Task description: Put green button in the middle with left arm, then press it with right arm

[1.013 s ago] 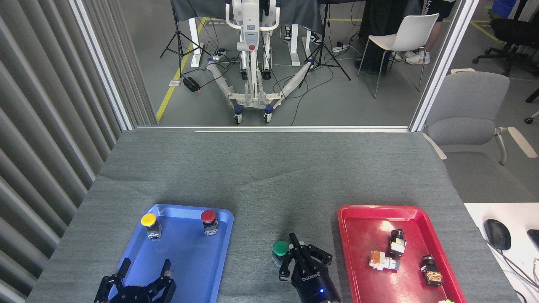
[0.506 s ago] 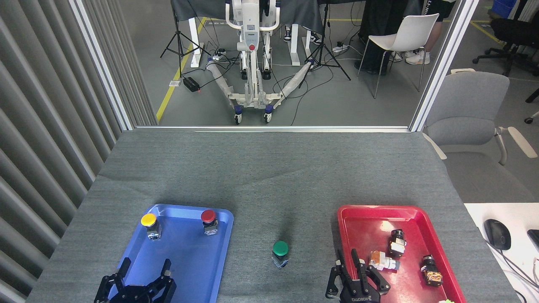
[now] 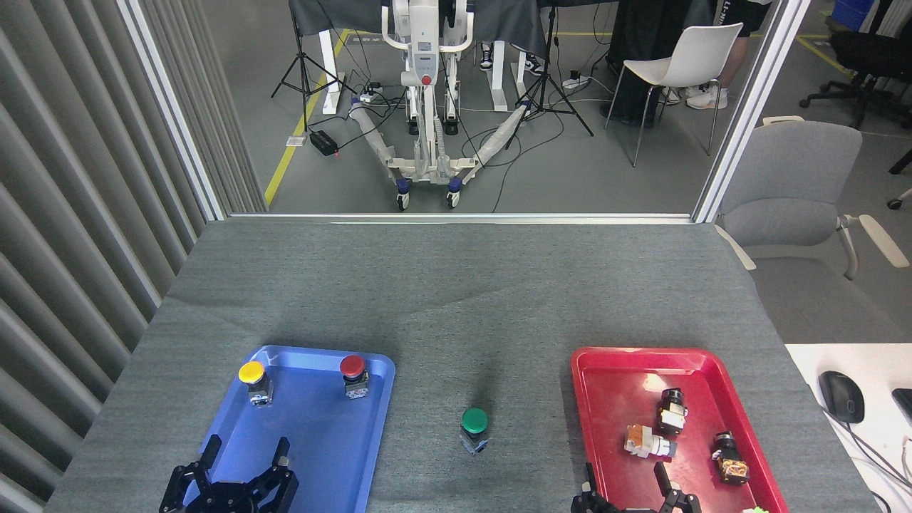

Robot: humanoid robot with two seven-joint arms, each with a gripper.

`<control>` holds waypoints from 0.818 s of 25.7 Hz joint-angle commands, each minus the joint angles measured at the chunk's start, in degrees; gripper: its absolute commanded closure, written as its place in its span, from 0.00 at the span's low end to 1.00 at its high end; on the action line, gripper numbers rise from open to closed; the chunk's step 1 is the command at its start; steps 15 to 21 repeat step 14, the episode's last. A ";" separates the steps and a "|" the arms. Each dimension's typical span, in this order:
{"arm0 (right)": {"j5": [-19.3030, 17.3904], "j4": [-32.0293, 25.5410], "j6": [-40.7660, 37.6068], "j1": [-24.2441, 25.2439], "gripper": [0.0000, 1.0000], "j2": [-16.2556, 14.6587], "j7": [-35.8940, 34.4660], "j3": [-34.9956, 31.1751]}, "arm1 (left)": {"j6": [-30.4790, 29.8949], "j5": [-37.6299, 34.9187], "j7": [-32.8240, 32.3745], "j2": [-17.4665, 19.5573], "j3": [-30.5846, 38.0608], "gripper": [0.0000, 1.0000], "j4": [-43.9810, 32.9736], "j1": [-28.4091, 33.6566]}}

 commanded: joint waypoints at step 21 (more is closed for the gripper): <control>0.00 -1.09 -0.05 0.58 0.00 -0.37 0.20 -0.20 | 0.01 0.07 -0.06 -0.09 0.00 0.01 0.00 -0.05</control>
